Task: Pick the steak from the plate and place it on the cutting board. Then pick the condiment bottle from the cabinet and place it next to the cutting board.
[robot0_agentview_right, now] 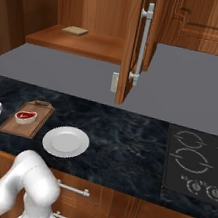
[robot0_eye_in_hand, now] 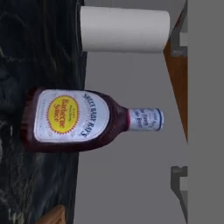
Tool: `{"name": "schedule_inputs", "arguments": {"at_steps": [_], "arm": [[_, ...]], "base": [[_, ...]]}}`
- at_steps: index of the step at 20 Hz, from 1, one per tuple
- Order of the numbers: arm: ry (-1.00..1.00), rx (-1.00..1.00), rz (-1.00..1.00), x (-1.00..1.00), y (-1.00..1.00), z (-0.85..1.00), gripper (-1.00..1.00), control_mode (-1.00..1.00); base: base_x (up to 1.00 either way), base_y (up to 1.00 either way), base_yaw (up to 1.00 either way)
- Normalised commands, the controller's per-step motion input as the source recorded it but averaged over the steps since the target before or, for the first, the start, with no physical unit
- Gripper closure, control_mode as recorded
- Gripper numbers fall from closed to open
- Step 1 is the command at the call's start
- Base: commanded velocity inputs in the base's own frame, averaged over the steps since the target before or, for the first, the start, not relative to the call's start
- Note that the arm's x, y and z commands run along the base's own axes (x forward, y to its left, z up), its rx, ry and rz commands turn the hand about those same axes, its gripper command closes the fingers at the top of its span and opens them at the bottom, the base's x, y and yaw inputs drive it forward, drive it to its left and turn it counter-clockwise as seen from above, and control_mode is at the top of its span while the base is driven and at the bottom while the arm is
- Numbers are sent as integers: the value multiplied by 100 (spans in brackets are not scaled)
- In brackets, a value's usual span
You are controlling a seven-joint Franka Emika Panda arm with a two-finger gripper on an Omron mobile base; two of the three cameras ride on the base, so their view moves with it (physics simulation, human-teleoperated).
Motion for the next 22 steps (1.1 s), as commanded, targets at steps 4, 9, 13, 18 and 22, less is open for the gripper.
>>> {"name": "schedule_inputs", "arguments": {"at_steps": [4,9,13,18,22], "arm": [[-4,8,6,-63,-17,-5,-100,-100],[-3,8,5,-65,-18,-5,-100,-100],[-3,9,4,-73,-26,-3,-100,-100],[-7,7,4,-78,-29,0,-100,-100],[-9,4,2,-79,-30,1,-100,-100]], "base": [[0,0,0],[0,0,0],[0,0,0],[0,0,0],[0,0,0]]}}
